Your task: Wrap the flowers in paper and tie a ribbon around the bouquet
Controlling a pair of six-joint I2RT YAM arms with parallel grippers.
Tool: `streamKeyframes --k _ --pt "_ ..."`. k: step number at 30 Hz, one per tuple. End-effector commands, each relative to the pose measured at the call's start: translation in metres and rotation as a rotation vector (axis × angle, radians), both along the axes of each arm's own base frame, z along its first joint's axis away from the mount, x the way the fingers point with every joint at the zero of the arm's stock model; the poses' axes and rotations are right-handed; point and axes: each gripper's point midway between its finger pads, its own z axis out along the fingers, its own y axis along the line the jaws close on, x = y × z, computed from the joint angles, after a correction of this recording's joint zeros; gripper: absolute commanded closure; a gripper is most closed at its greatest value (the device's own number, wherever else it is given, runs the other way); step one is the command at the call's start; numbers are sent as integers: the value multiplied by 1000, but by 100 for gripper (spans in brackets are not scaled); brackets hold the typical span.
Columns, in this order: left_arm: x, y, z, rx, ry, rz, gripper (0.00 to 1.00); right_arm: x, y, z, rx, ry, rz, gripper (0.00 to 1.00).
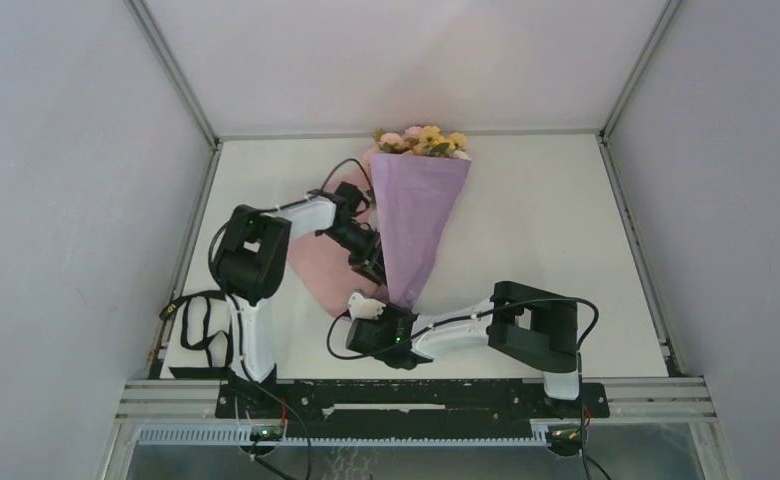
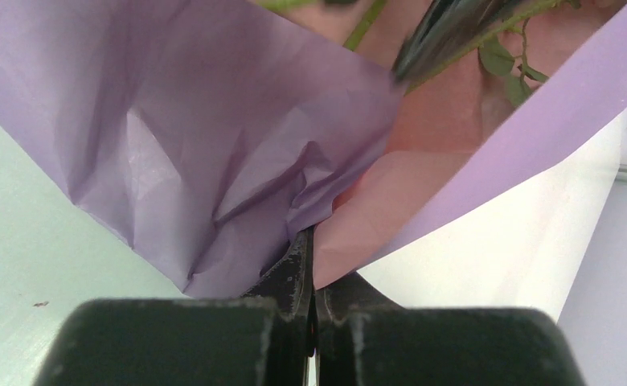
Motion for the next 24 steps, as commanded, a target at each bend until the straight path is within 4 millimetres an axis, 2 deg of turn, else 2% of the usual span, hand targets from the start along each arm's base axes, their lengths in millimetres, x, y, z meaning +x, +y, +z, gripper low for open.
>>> streamKeyframes --k 1,4,6,8,9,10,11,13,14,18,24 --pt "56 29 70 -147 -147 126 49 -6 18 -1 15 31 48 100" --pt "77 59 97 -217 -176 234 44 -6 18 -4 9 40 49 100" --pt "85 75 111 -278 -172 298 30 -7 18 -6 7 42 50 100" --pt "86 85 115 -318 -145 357 22 -7 18 -7 6 45 50 100" --pt "83 88 112 -325 -139 369 21 -7 17 -8 3 46 50 100" --pt "80 88 109 -324 -111 389 15 -7 18 -8 2 46 50 100" --pt "74 87 105 -329 -84 399 12 -7 17 -9 2 48 50 100" --pt "69 81 98 -352 -51 414 1 -7 18 -9 3 51 50 100" --pt "66 78 95 -354 -35 418 0 -7 18 -10 2 50 49 100" --pt "64 61 75 -297 -40 393 0 -7 18 -11 3 52 50 100" --pt "80 21 69 -314 -46 369 1 -7 15 -12 -13 55 49 100"
